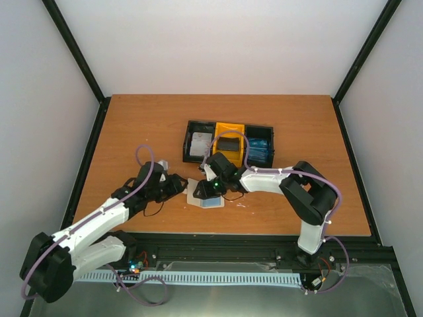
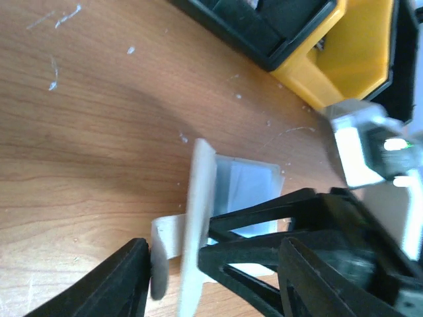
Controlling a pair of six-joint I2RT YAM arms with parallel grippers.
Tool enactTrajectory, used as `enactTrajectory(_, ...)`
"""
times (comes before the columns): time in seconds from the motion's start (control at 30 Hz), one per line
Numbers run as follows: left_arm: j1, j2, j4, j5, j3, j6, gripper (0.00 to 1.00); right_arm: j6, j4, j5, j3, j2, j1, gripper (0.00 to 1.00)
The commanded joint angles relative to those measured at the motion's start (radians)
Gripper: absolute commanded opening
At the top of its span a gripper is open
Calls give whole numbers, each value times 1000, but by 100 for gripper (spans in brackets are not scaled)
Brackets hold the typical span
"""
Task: Put the credit cards into the card holder
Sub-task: Open the card holder at the center of the board.
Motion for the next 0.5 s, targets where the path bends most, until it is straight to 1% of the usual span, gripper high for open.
enactTrajectory(0.0,7,-56,15,-12,1,32,51,-5,-6,30,22,34,13,32)
enactTrajectory(0.13,7,-52,66,36,-27,35,41,19,-16,64,22,60,13,30)
enactTrajectory(0.23,7,-40,88,65,-33,40,35,27,-22,74,26,71,14,29)
enactTrajectory(0.37,7,-59,107,82,-45,39,35,26,-40,92,45,78,13,30)
enactTrajectory(0.47,7,-93,107,62,-46,44,36,31,-48,110,52,74,14,29)
